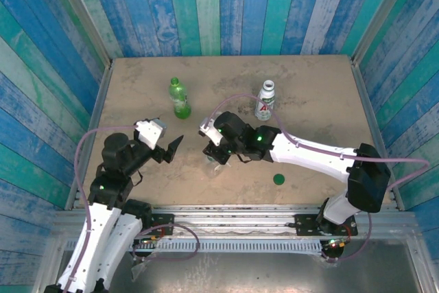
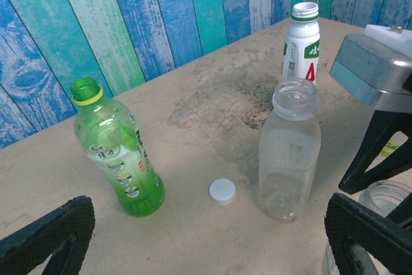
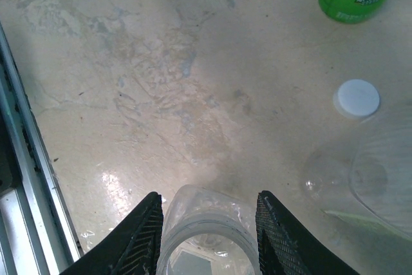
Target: Screw on the bottle caps
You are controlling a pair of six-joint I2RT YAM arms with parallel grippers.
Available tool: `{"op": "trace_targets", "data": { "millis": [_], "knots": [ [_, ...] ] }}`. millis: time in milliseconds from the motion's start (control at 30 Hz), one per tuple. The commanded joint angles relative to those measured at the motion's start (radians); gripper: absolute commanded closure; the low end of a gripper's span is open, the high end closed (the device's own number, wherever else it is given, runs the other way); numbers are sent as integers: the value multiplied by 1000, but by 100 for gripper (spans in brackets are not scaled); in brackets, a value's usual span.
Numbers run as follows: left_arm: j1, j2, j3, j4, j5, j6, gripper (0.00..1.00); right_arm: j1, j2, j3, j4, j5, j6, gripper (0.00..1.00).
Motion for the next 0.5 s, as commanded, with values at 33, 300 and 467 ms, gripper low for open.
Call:
{"op": "trace_targets", "data": {
  "millis": [33, 300, 467],
  "knots": [
    [-11, 8, 17, 34, 39, -35, 4, -4, -48, -21, -36, 46, 2, 62],
    [-101, 35, -43, 207, 53, -179, 3, -23, -122, -80, -93, 122, 4, 62],
    [-258, 93, -64, 264, -47, -193, 6, -42, -190, -139, -107, 174, 30, 62]
  ]
}}
